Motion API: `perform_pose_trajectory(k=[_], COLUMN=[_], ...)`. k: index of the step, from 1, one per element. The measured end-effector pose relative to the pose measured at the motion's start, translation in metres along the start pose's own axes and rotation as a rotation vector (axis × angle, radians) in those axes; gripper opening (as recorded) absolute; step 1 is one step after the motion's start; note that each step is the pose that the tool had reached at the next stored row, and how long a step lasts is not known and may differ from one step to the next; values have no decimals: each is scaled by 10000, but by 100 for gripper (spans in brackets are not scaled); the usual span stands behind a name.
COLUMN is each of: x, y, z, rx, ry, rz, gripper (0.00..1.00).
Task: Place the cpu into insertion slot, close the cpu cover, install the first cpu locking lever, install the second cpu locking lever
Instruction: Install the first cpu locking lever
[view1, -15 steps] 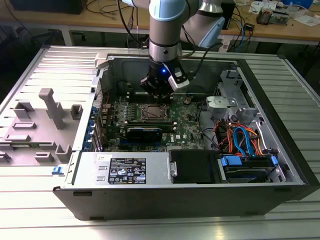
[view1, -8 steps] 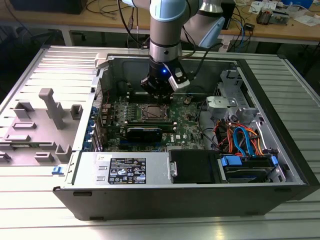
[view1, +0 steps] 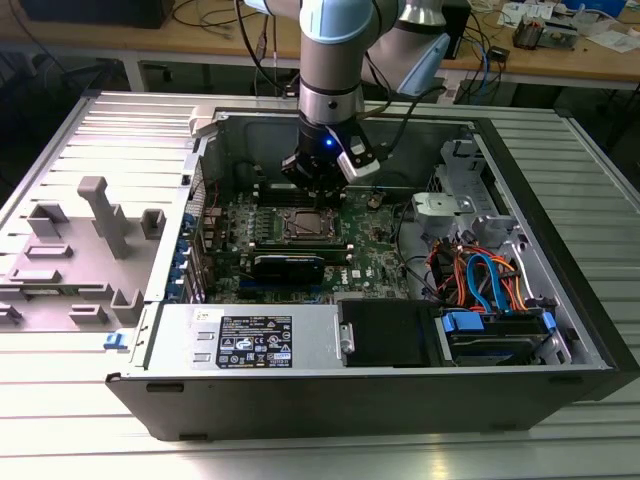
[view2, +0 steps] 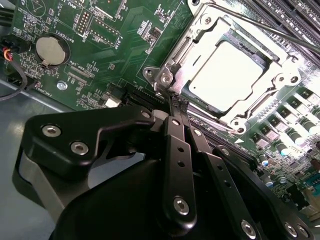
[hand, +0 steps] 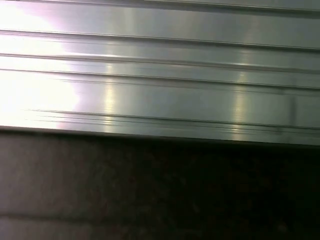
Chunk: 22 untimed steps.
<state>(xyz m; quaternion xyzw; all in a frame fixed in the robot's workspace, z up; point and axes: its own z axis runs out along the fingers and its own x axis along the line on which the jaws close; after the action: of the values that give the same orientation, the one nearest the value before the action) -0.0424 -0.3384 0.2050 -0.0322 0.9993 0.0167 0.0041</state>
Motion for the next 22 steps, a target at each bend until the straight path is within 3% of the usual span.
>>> perform_pose_trajectory(k=[13, 22], x=[-3, -11], y=[-14, -16], z=[-13, 27], rx=[7, 5], ry=[4, 0], rz=[0, 0], gripper=[11, 11])
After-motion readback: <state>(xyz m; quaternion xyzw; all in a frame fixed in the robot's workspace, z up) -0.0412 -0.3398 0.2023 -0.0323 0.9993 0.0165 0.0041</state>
